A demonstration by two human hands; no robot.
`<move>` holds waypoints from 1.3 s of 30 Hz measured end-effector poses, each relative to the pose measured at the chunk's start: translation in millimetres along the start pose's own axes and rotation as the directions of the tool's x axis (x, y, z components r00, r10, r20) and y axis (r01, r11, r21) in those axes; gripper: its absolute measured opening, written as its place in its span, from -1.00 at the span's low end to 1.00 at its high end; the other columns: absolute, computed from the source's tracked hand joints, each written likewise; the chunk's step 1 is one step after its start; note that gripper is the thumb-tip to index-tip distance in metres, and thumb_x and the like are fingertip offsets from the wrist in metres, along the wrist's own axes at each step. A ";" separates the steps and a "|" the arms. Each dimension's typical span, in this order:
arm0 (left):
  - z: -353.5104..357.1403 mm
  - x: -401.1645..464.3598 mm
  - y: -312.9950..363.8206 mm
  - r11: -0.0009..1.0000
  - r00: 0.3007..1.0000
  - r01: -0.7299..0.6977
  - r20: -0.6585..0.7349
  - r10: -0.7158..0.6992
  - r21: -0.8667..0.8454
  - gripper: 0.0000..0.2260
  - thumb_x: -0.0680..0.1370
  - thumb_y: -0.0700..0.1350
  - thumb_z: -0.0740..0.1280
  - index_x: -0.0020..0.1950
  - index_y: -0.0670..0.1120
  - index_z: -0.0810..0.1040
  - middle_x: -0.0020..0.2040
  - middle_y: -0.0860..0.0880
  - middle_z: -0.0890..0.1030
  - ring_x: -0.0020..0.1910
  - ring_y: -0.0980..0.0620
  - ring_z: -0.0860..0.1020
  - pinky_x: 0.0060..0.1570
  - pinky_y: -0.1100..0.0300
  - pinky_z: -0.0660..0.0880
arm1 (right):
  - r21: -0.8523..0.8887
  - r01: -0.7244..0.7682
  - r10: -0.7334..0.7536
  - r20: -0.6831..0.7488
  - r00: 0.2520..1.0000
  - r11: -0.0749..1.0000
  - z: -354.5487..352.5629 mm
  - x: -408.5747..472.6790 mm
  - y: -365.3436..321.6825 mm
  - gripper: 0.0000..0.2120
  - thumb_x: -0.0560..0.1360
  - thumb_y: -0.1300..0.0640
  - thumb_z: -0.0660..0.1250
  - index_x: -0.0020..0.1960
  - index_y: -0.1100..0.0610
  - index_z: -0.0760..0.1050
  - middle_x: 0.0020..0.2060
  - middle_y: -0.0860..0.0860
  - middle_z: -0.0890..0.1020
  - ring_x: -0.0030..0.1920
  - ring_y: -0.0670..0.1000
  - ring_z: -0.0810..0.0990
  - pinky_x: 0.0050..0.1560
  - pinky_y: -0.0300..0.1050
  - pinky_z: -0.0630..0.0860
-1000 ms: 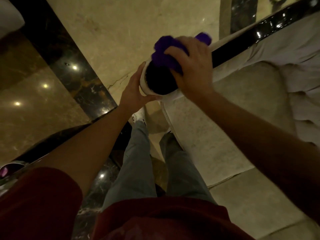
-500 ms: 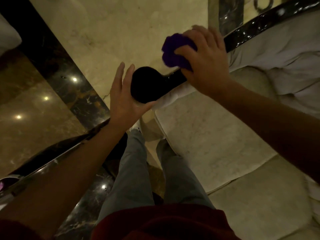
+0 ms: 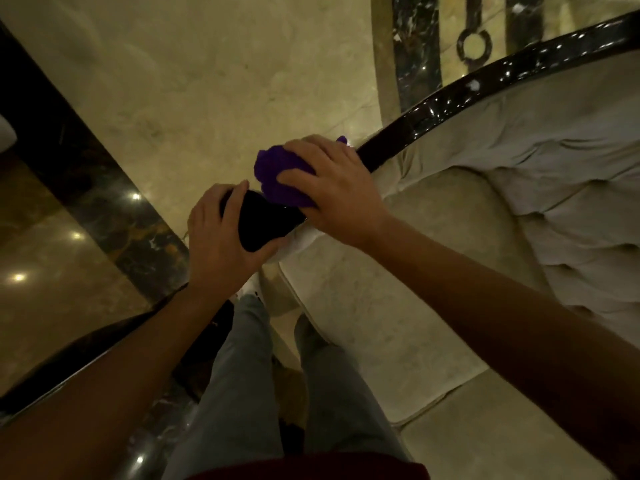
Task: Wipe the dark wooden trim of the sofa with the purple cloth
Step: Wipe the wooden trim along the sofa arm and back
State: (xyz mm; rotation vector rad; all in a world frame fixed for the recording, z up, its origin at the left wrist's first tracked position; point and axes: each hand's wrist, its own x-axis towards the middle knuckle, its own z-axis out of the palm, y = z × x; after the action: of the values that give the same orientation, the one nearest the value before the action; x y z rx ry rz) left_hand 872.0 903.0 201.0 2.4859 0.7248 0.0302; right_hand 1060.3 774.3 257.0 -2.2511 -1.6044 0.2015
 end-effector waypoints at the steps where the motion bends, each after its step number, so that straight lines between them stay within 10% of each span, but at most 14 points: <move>1: -0.5 -0.8 -1.6 1.000 1.000 0.011 -0.003 -0.011 0.025 -0.14 0.46 0.35 0.43 0.55 -0.21 0.39 0.45 -0.32 0.45 0.45 -0.34 0.43 0.41 -0.29 0.39 | -0.011 0.002 -0.003 -0.030 1.000 1.000 -4.1 -0.1 9.5 -0.74 0.50 0.10 0.49 0.16 0.18 0.68 0.28 0.24 0.63 0.30 0.33 0.58 0.23 0.29 0.51; 10: 7.5 7.6 1.0 0.995 0.999 -0.004 -0.048 0.009 0.103 -0.21 0.45 0.38 0.44 0.45 -0.17 0.48 0.35 -0.27 0.53 0.30 -0.30 0.51 0.25 -0.15 0.48 | -0.041 -0.316 0.301 -0.211 0.930 0.948 -51.4 1.1 106.0 -0.61 0.50 0.00 0.46 0.25 0.18 0.62 0.32 0.24 0.57 0.33 0.29 0.53 0.33 0.15 0.45; 15: 7.8 10.0 3.6 0.991 1.000 -0.007 -0.028 0.010 0.133 -0.20 0.45 0.40 0.41 0.46 -0.17 0.46 0.36 -0.27 0.52 0.30 -0.28 0.51 0.24 -0.13 0.48 | 0.032 -0.204 0.206 -0.222 0.953 0.978 -19.2 -1.5 53.2 -0.56 0.48 -0.26 0.47 0.08 0.10 0.69 0.19 0.16 0.64 0.25 0.23 0.57 0.31 0.17 0.41; 24: -3.4 24.7 16.9 0.984 0.984 0.044 0.161 -0.072 0.172 -0.12 0.39 0.48 0.30 0.49 -0.12 0.42 0.41 -0.22 0.49 0.37 -0.27 0.47 0.31 -0.24 0.44 | 0.065 -0.076 0.088 -0.201 0.976 0.995 -26.3 -6.6 77.0 -0.72 0.42 0.00 0.54 0.06 0.12 0.69 0.14 0.16 0.67 0.22 0.24 0.61 0.26 0.16 0.44; 34: 27.0 91.2 146.9 0.964 0.978 0.208 0.016 -0.209 -0.164 -0.46 0.66 0.18 0.03 0.25 -0.17 0.61 0.25 -0.15 0.63 0.32 -0.20 0.52 0.33 -0.11 0.41 | -0.035 -0.364 0.346 -0.239 0.907 0.931 -95.3 -19.2 213.2 -0.64 0.56 -0.09 0.37 0.23 0.12 0.60 0.30 0.20 0.56 0.32 0.22 0.51 0.31 0.09 0.46; 39: 36.1 161.6 194.3 0.990 0.998 0.018 0.055 -0.010 -0.143 -0.69 0.68 -0.10 0.15 0.21 -0.23 0.61 0.21 -0.23 0.61 0.22 -0.26 0.53 0.20 -0.18 0.46 | -0.264 -0.456 0.402 -0.235 0.885 0.850 -155.9 -42.8 304.3 -0.57 0.56 -0.14 0.25 0.32 0.07 0.52 0.37 0.23 0.50 0.37 0.30 0.46 0.36 0.19 0.40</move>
State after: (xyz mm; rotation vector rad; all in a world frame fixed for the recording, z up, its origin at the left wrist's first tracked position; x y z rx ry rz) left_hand 1111.6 829.2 248.9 2.3350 0.6927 0.0090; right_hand 1364.5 614.6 282.6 -2.7684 -1.0803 -0.1454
